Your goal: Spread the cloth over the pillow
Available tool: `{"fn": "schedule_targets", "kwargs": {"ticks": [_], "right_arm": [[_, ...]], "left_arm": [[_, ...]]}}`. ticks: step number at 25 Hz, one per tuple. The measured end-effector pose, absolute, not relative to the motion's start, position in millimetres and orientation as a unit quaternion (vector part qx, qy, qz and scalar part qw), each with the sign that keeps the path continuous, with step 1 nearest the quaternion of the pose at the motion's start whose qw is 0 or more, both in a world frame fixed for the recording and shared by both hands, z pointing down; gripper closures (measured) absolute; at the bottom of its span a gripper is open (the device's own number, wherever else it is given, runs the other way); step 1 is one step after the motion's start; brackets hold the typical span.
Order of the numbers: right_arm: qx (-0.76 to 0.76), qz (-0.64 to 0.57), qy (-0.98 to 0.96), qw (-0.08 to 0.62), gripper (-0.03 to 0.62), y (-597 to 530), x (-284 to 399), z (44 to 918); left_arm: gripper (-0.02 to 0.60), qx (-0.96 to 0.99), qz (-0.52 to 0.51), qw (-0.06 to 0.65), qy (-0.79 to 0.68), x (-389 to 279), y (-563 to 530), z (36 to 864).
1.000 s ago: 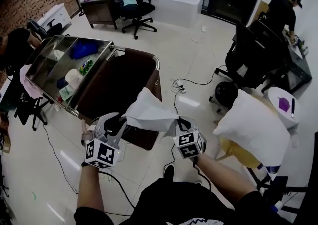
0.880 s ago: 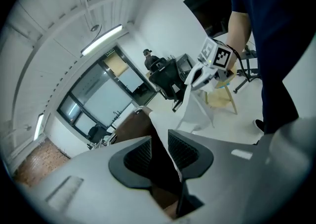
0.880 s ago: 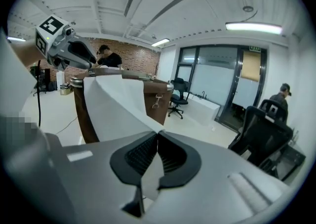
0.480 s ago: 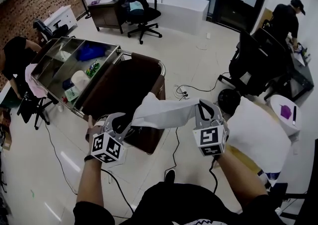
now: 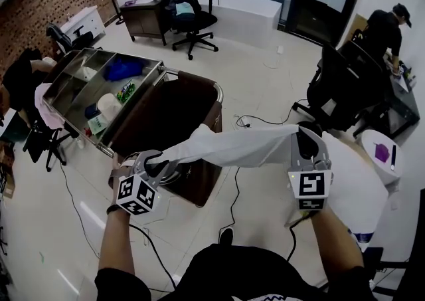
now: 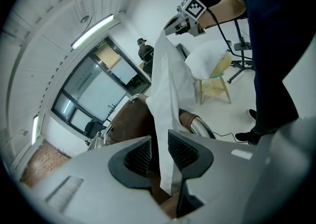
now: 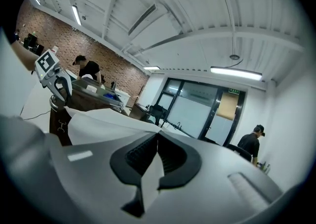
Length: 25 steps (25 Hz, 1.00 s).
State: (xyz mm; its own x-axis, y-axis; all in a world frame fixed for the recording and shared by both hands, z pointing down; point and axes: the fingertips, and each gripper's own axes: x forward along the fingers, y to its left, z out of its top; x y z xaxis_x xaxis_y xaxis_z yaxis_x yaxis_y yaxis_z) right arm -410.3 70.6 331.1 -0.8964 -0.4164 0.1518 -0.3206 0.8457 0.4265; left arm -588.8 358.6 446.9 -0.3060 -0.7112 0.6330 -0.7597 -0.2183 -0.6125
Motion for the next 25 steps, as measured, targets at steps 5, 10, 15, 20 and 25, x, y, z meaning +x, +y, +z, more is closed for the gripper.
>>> {"fn": "schedule_targets", "kwargs": {"ticks": [5,10,15,20,25], "right_arm": [[0.216,-0.19,-0.95,0.12,0.585,52,-392,326],[0.218,-0.188,-0.95,0.121,0.585,49,-389,326],[0.216,-0.185,-0.952,0.115,0.585,50,-391,323],[0.216,-0.178,-0.953,0.116,0.585,48,-388,318],[0.228,-0.179,-0.951,0.103,0.585,41,-384,302]], "left_arm": [[0.488,0.578,0.546,0.037,-0.605,-593,366,457],[0.435,0.562,0.605,0.05,-0.562,-598,368,475],[0.425,0.558,0.652,0.08,-0.507,-608,374,485],[0.425,0.584,0.644,0.114,-0.481,-607,372,486],[0.425,0.6,0.64,0.123,-0.464,-597,362,491]]}}
